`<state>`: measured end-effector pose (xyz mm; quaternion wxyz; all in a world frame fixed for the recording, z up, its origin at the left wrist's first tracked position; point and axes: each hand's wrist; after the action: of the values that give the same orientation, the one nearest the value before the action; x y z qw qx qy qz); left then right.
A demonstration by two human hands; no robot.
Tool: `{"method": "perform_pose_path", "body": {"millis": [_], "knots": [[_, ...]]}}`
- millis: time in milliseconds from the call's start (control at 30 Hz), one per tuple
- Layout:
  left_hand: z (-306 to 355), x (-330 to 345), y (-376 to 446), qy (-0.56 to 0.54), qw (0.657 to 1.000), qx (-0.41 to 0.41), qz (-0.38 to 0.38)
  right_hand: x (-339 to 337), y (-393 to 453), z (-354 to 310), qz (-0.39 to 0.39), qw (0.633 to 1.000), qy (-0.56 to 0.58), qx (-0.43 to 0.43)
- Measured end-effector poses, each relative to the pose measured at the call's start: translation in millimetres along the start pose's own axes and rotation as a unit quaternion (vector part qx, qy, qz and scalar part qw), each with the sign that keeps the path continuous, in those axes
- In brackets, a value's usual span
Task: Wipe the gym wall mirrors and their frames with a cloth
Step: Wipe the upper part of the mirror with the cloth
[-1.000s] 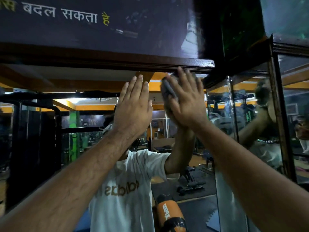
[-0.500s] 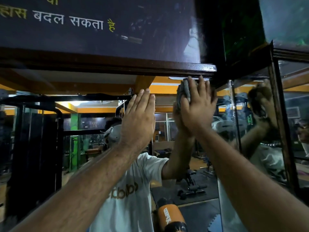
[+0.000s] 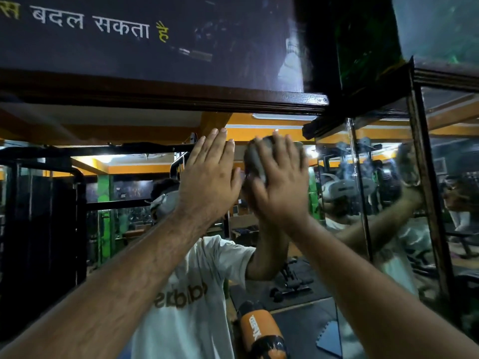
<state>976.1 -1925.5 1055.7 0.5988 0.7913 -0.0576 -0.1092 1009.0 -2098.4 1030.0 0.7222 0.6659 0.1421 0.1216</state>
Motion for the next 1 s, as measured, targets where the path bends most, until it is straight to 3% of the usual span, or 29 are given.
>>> {"method": "perform_pose_path", "body": {"millis": [67, 100, 133, 200, 267, 300, 333, 467, 533, 700, 733, 833, 900, 1000], "knots": [[-2.5, -0.1, 0.4, -0.004, 1.0, 0.008, -0.006, -1.4, -12.9, 8.5, -0.029, 0.993, -0.01, -0.118], [-3.8, -0.4, -0.1, -0.004, 1.0, 0.011, -0.008, -2.9, -11.6, 20.3, -0.037, 0.991, -0.015, -0.129], [-5.4, -0.8, -1.0, -0.003, 1.0, 0.016, -0.012, -3.6, -7.2, 31.9, -0.033, 0.994, -0.021, -0.105], [-8.5, -3.8, -1.7, 0.003, 1.0, 0.019, -0.008, -5.4, 8.4, 44.8, 0.0, 0.999, -0.017, 0.031], [-14.6, -11.0, 0.1, 0.003, 1.0, 0.009, 0.013, -4.8, 25.4, 31.3, 0.015, 0.985, -0.007, 0.172], [-19.1, -14.7, 2.3, 0.0, 1.0, 0.002, 0.025, -2.9, 30.5, 15.6, 0.012, 0.98, -0.009, 0.199], [-24.0, -17.8, 5.1, -0.001, 0.999, -0.005, 0.034, -0.2, 31.8, -0.8, 0.007, 0.983, -0.017, 0.183], [-39.8, -20.2, 13.4, 0.011, 1.0, -0.01, 0.013, 6.3, 11.3, -28.4, -0.008, 0.998, -0.015, -0.055], [-43.1, -18.5, 12.4, 0.019, 1.0, -0.006, -0.008, 4.8, 13.6, -9.8, -0.019, 0.997, -0.033, -0.074], [-52.3, -22.1, 13.2, -0.004, 0.999, 0.011, -0.031, 5.2, 59.0, -12.7, 0.021, 0.978, -0.014, 0.205], [-54.6, -24.0, 13.9, -0.011, 1.0, 0.011, -0.025, 6.9, 62.2, -26.5, 0.021, 0.981, -0.009, 0.19], [-61.7, -29.5, 13.9, -0.014, 1.0, 0.007, 0.01, 10.1, 47.5, -50.6, 0.003, 0.999, -0.021, -0.029], [-65.6, -34.7, 12.6, 0.008, 1.0, -0.004, 0.015, 8.5, 45.6, -39.4, -0.008, 0.996, -0.032, -0.078], [-71.5, -42.5, 10.3, 0.039, 0.999, -0.02, 0.011, 7.2, 64.8, -30.4, 0.025, 0.994, -0.019, 0.101]]}}
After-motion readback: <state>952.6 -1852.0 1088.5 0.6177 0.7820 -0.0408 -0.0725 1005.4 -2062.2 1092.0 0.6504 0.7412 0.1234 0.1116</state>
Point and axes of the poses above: each hand's wrist, its own y-axis towards the middle knuckle, its own x-axis out of the palm, z = x × y, and after that the axes turned 4 degrees about -x, right-handed
